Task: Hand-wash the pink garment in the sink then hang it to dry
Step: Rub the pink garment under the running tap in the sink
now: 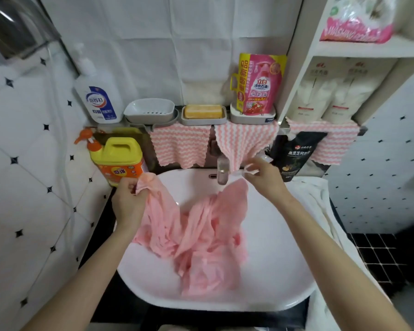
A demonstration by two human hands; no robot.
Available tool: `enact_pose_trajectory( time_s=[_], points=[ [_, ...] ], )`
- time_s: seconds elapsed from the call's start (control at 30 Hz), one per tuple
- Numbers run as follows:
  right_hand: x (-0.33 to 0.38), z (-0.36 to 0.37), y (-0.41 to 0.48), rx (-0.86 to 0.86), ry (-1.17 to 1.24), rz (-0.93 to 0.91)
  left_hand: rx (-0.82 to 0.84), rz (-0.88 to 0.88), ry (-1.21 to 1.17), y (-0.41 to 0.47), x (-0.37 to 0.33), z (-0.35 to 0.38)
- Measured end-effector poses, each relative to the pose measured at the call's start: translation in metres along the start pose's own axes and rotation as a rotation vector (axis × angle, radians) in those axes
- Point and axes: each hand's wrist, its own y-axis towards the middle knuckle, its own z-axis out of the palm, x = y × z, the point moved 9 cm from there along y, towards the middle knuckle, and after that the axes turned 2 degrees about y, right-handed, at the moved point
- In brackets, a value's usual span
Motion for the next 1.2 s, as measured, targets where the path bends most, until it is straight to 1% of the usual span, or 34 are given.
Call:
enact_pose_trajectory(
  time_s=[0.1,0.2,0.3,0.37,0.43,0.5,0.57,0.6,0.63,0.7,0.77,0.87,1.0,1.07,1.1,1.13,1.17,1.2],
  points=[
    [-0.041,0.016,-0.002,0.016,0.078,0.155,0.061,-0.027,0.001,-0.009,0.003,0.012],
    [-0.058,0.034,-0.005,0.093,0.362,0.352,0.087,-0.056,-0.019,-0.012,0.005,0.018],
    [-0.043,0.062,-0.003,0.267,0.601,0.417,0.131,-0.062,-0.011,-0.011,0.004,0.022],
    [-0.034,0.071,0.003,0.295,0.650,0.429,0.164,-0.060,-0.016,-0.012,0.002,0.026],
    [-0.033,0.073,0.010,0.277,0.635,0.438,0.184,-0.064,-0.034,-0.014,0.000,0.028],
    [-0.042,0.069,0.017,0.211,0.597,0.453,0.184,-0.062,-0.042,-0.015,0.000,0.029],
    [-0.069,0.059,0.020,0.038,0.621,0.536,0.176,-0.056,-0.036,-0.016,0.000,0.028],
    [-0.084,0.053,0.019,-0.057,0.691,0.599,0.173,-0.053,-0.034,-0.016,0.000,0.027],
    [-0.097,0.050,0.019,-0.111,0.780,0.653,0.172,-0.051,-0.033,-0.016,0.000,0.026],
    [-0.112,0.055,0.024,-0.089,0.958,0.693,0.179,-0.055,-0.025,-0.017,0.001,0.025],
    [-0.115,0.057,0.033,-0.037,1.029,0.656,0.187,-0.065,-0.021,-0.018,0.003,0.025],
    [-0.123,0.050,0.033,-0.051,0.989,0.625,0.187,-0.077,-0.021,-0.019,0.005,0.025],
    [-0.141,0.042,0.031,-0.106,1.077,0.595,0.174,-0.103,-0.018,-0.017,0.011,0.022],
    [-0.153,0.046,0.022,-0.185,1.015,0.619,0.158,-0.120,-0.014,-0.016,0.016,0.019],
    [-0.159,0.052,0.011,-0.215,0.890,0.656,0.149,-0.126,-0.012,-0.015,0.019,0.018],
    [-0.161,0.062,-0.001,-0.199,0.719,0.681,0.141,-0.131,-0.013,-0.014,0.020,0.017],
    [-0.156,0.079,-0.011,-0.109,0.536,0.648,0.138,-0.135,-0.014,-0.013,0.022,0.016],
    [-0.145,0.105,-0.017,0.045,0.335,0.542,0.138,-0.138,-0.014,-0.013,0.022,0.016]
  ],
)
